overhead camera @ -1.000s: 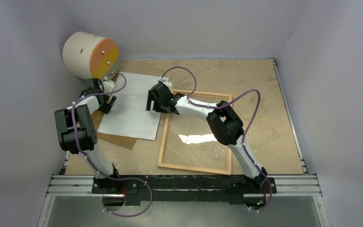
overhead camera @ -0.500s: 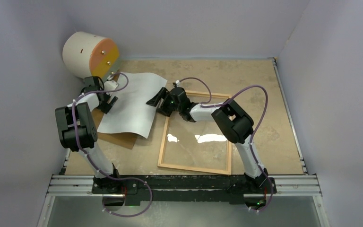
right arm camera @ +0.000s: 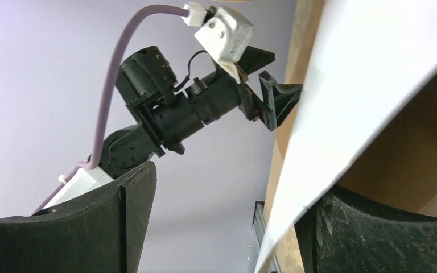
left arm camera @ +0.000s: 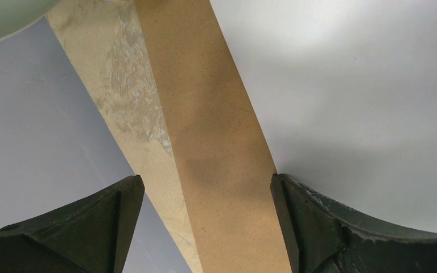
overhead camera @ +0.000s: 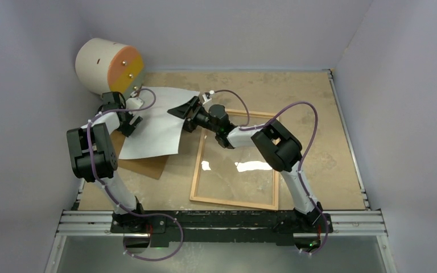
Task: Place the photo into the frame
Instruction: Pick up the photo at the center of the board.
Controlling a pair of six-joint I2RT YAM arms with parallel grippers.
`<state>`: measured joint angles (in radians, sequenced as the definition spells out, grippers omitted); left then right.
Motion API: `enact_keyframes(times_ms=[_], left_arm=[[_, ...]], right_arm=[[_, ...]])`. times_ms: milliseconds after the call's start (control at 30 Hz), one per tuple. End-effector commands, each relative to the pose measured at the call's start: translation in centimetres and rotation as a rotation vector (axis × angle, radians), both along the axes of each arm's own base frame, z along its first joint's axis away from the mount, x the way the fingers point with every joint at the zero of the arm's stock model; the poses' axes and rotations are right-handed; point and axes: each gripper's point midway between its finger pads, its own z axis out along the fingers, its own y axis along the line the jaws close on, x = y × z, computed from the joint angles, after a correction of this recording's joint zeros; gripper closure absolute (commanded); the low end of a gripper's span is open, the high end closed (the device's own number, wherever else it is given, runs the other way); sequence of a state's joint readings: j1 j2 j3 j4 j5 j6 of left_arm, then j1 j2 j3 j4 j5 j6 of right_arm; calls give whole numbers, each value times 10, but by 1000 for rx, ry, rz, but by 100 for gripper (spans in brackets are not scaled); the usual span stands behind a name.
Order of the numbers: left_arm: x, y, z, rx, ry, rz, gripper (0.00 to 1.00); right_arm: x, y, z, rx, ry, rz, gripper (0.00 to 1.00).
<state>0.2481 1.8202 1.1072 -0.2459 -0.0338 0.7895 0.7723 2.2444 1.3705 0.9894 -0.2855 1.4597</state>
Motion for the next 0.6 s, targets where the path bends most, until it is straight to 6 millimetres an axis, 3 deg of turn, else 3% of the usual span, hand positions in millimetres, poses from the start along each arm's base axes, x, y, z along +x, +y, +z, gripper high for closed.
enact_keyframes(times_ms=[0,133,233,267,367,500,567], left_arm=[[-67,-44,-75,-181,303,-51,11],[-66,-42,-69,-175,295,-53,11],[-66,-41,-62,-179,297,-57,10],[-64,-40,-57,-178,292,-61,9],[-61,-38,-39,-187,278,-69,6],[-53,-38,-8,-192,245,-86,2],[-47,-39,8,-193,218,-92,1]], right_arm=[[-5,3,2,40,-10,34,17],[2,-6,-16,-141,-32,4,26],[6,-16,-29,-242,-42,-13,53],[7,-19,-29,-252,-52,-19,66],[9,-26,-26,-291,-87,-32,72],[8,-36,-10,-337,-150,-44,95],[4,-43,0,-336,-176,-37,100]])
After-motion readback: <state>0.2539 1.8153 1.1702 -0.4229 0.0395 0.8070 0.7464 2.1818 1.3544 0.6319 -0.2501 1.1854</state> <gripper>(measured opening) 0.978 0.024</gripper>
